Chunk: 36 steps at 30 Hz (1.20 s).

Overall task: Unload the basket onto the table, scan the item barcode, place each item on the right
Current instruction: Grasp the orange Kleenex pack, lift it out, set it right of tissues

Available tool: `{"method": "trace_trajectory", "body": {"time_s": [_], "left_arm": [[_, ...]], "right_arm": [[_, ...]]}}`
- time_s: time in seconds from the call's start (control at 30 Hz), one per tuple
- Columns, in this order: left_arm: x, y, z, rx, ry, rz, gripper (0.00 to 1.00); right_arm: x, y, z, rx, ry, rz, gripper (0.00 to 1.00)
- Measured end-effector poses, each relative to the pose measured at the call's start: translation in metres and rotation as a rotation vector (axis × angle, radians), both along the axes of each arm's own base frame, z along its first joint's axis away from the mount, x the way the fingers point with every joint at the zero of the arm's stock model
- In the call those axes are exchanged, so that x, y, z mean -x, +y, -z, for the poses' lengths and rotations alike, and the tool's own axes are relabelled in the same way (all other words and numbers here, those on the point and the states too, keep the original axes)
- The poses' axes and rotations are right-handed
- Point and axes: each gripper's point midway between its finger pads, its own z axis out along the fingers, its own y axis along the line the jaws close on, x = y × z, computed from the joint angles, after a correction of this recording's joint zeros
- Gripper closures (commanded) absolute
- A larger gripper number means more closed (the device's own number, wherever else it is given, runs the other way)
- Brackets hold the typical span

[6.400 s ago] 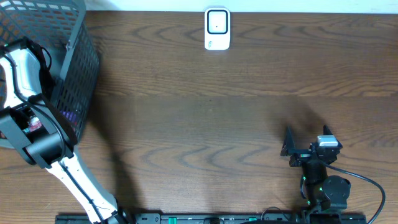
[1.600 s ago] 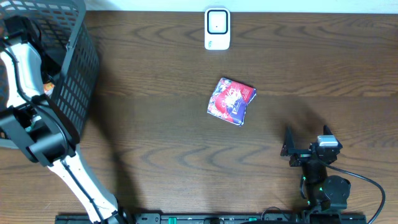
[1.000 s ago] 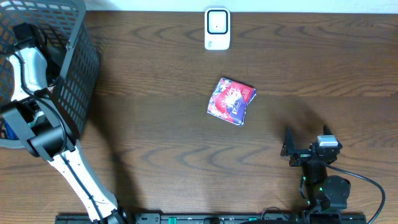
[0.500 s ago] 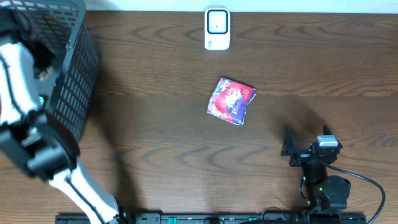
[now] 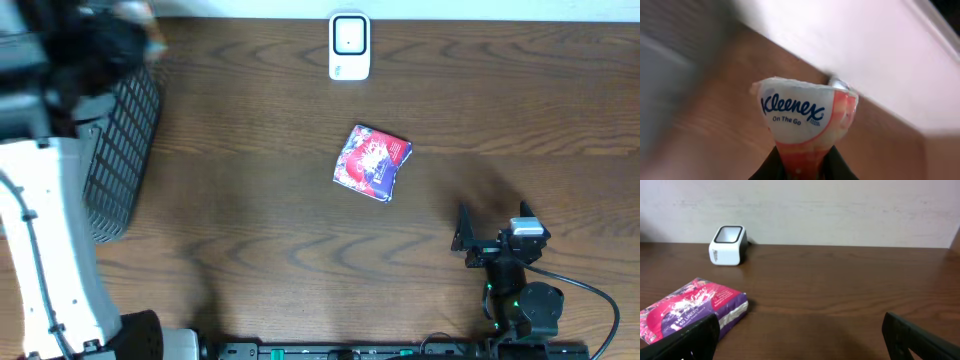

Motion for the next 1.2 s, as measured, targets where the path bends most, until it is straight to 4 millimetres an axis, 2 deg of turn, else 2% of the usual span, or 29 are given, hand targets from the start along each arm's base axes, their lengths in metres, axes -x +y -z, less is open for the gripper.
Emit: {"method": "trace_trajectory", "body": {"time_s": [0.17, 0.3, 0.43, 0.6, 0.8, 0.83, 0.9, 0.97, 1.03, 1.2], "left_arm": [[0.007, -0.106, 0.020, 0.019, 0.070, 0.268, 0.93], [0.009, -0.187, 0.047, 0.013, 0.115, 0.459, 0.93], [0.007, -0.257, 0.095, -0.025, 0.186, 0.589, 0.93], [0.009, -0.326, 0.162, -0.042, 0.285, 0.670, 0.93], [0.019, -0.381, 0.238, -0.041, 0.404, 0.701, 0.92], [0.021, -0.386, 0.248, -0.043, 0.423, 0.701, 0.85], [0.026, -0.395, 0.265, -0.049, 0.450, 0.707, 0.64], [0.032, -0.401, 0.275, -0.054, 0.474, 0.709, 0.45], [0.036, -0.404, 0.278, -0.053, 0.484, 0.711, 0.36], [0.034, -0.406, 0.277, -0.046, 0.478, 0.709, 0.34]], "right_arm": [[0.000, 0.000, 0.000, 0.000, 0.000, 0.000, 0.01], [0.000, 0.000, 0.000, 0.000, 0.000, 0.000, 0.01], [0.000, 0.000, 0.000, 0.000, 0.000, 0.000, 0.01], [0.000, 0.000, 0.000, 0.000, 0.000, 0.000, 0.01], [0.000, 0.000, 0.000, 0.000, 0.000, 0.000, 0.01], [0.000, 0.000, 0.000, 0.000, 0.000, 0.000, 0.01], [0.000, 0.000, 0.000, 0.000, 0.000, 0.000, 0.01], [0.000, 0.000, 0.000, 0.000, 0.000, 0.000, 0.01], [0.000, 0.000, 0.000, 0.000, 0.000, 0.000, 0.01], [0.000, 0.000, 0.000, 0.000, 0.000, 0.000, 0.01]]}}
